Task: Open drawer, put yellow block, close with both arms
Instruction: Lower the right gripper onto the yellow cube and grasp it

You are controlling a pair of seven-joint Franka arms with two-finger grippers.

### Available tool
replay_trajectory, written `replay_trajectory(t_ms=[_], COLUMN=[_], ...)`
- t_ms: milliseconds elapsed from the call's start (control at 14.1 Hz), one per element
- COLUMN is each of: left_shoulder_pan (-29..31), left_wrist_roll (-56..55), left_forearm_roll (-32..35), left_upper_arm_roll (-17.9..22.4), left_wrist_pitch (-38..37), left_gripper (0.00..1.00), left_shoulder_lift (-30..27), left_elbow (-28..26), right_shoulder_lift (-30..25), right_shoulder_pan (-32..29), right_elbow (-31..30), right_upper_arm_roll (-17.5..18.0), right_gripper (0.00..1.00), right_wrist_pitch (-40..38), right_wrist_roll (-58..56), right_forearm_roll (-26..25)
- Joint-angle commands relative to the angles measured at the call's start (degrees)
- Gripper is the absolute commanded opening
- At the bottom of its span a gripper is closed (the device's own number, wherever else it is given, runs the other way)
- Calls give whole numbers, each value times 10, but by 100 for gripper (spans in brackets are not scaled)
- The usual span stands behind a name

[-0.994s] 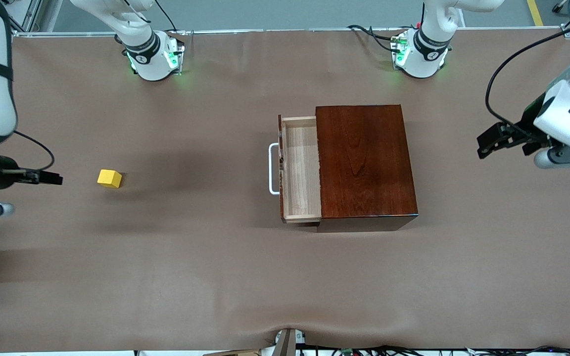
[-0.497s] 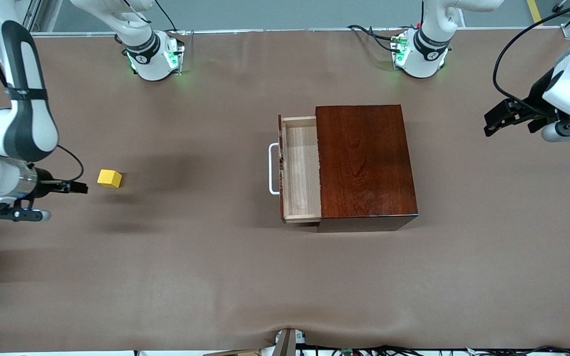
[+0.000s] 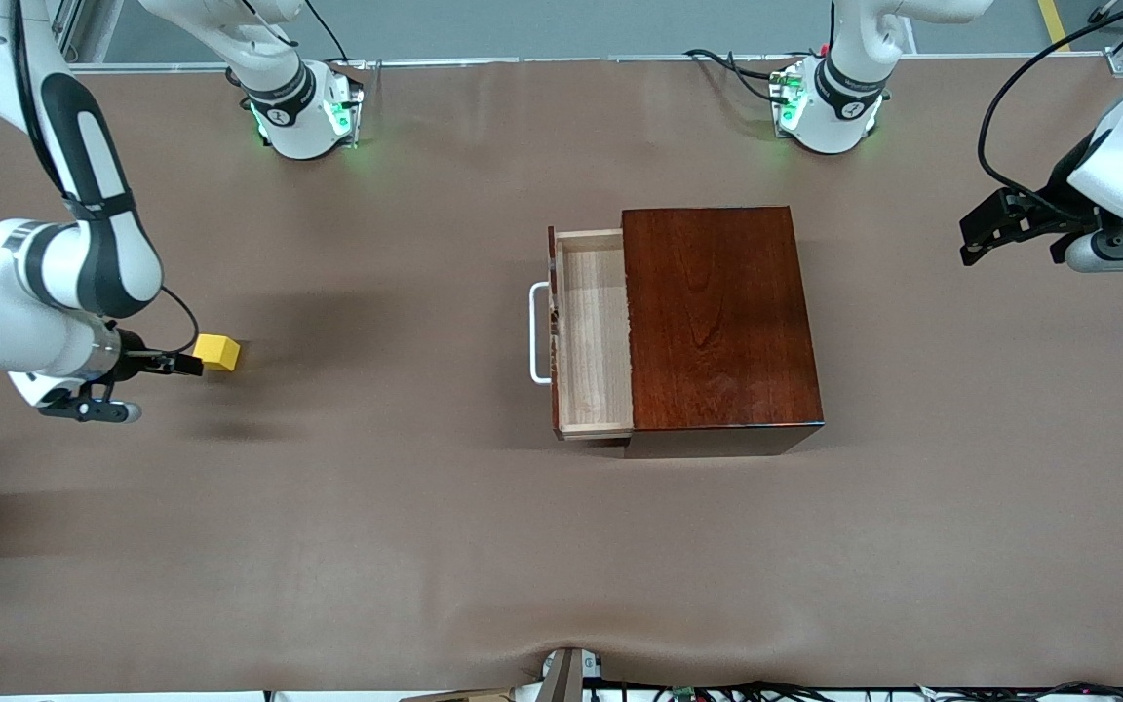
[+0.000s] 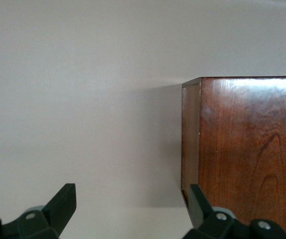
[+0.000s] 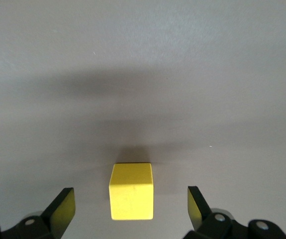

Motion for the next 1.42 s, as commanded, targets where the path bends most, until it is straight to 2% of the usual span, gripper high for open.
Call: replay_trajectory(t_ms=[0,142,284,426,497,639,852,994,1135,1277,1348], left_shoulder_pan=[10,18,19,15,15,16,12,13,17,17,16], left_wrist_roll=[20,14,15,14,14,15,18,13,22,22,19], left_forearm_roll=[11,11,8,12,12,9,11,12,11,11,11], left_upper_arm_roll=[0,0,-1,-4,-5,-5,-6,-6,-5,-5,-5], left_wrist_pitch=[-5,-10,-31,-42,-47,-49,-49,-49,-49,-49,-48], left_gripper=[100,100,100,100,100,100,100,100,100,100,100], left_shoulder_lift=[13,10,11,15,15,13,13,16,18,18,18], left_elbow=[26,27,59,66,67,66,64,62,66,66,66], right_shoulder_lift=[7,19,19,24,25,23,22,17,11,-8,-12], right_shoulder_pan=[-14,-17,-12,-15,-17,-15,-13,-10,-11,-3,-1], right_elbow=[-34,-46,-62,-68,-70,-75,-84,-92,-91,-74,-44], right_upper_arm_roll=[8,9,9,9,9,9,9,9,9,9,9], right_gripper=[100,100,100,100,94,75,62,35,0,0,0], right_wrist_pitch=[50,57,69,86,88,86,84,84,80,25,-21], right_wrist_roll=[-2,-2,1,0,1,3,6,6,-6,-1,0], right_forearm_roll=[1,2,6,7,7,9,27,44,44,45,45])
